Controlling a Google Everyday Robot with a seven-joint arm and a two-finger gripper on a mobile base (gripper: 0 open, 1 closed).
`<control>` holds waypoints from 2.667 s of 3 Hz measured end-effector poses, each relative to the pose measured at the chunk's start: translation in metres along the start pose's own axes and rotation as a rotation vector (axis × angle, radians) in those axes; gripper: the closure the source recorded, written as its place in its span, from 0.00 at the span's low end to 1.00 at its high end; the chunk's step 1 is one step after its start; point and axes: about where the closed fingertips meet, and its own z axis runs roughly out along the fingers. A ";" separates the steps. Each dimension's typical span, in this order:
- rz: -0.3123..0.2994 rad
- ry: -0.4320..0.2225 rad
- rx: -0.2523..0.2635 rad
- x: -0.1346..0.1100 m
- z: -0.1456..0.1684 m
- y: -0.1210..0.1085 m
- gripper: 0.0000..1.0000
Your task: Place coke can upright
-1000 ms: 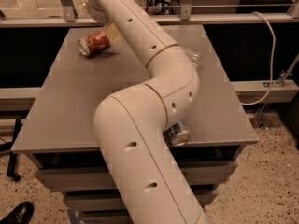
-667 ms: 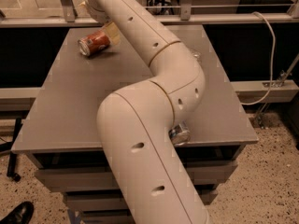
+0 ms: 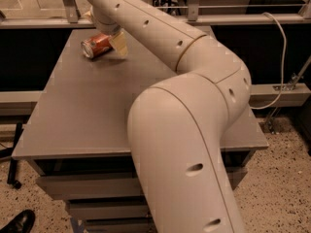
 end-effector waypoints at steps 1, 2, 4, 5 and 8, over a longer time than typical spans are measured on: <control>-0.012 0.001 -0.010 -0.011 -0.002 0.013 0.00; -0.037 0.007 -0.043 -0.014 -0.007 0.010 0.00; -0.075 0.039 -0.092 -0.018 -0.004 -0.001 0.00; -0.085 0.062 -0.116 -0.018 0.004 0.000 0.00; -0.116 0.108 -0.169 -0.009 0.018 -0.005 0.34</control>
Offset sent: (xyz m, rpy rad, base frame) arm -0.0205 0.0009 0.0109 -0.0635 0.0184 0.0200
